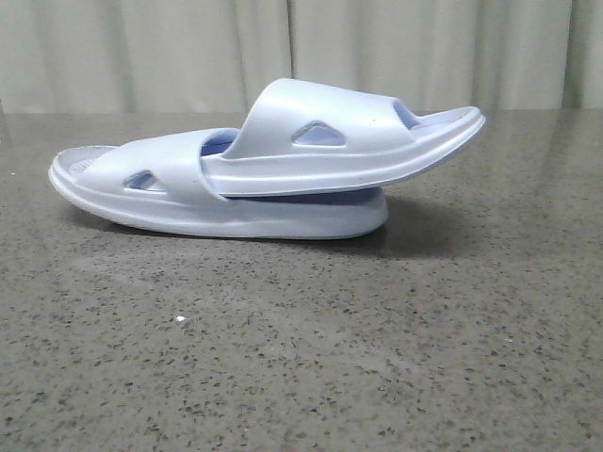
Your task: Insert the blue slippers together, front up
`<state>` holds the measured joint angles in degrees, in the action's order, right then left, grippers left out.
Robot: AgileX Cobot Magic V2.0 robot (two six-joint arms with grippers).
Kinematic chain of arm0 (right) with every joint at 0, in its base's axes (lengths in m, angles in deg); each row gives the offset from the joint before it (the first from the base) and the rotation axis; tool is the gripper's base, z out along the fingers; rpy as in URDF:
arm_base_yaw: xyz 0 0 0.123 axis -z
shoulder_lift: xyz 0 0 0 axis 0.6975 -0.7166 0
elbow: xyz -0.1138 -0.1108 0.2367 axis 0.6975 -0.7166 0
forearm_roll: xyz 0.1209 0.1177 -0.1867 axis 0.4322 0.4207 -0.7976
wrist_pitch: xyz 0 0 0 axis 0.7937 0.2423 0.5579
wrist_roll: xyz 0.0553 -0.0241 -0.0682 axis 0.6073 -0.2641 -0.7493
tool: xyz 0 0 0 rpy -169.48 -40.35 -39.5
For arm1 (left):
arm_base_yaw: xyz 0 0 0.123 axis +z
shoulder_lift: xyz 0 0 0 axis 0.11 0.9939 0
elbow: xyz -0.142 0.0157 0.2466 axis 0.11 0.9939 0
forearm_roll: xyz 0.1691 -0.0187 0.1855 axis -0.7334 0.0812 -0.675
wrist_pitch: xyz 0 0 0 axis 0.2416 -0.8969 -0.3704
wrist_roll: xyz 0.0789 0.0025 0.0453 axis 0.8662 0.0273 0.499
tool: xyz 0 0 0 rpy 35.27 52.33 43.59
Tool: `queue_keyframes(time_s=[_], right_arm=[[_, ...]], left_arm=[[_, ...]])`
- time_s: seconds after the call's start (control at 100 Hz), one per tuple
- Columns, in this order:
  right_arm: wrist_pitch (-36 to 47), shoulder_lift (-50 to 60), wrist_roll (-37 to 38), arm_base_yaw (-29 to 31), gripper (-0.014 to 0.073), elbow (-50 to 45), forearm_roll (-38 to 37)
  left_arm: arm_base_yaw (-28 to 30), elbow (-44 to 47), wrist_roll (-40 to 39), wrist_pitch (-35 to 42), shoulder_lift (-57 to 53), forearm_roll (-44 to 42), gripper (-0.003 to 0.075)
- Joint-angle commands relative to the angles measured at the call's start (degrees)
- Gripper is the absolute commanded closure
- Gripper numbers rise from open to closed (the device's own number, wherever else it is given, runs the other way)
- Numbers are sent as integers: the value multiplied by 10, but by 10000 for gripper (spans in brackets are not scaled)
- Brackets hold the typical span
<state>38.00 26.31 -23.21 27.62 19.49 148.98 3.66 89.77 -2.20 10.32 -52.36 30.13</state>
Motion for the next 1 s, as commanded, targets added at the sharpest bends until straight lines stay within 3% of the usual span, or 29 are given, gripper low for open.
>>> queue_keyframes(time_s=[0.0,0.99], right_arm=[[6,-1,-6,-1,672,15,5],[5,-1,-6,-1,672,15,5]], left_arm=[[2,6,22,20,-17,10,705],[2,5,31,21,-17,10,705]])
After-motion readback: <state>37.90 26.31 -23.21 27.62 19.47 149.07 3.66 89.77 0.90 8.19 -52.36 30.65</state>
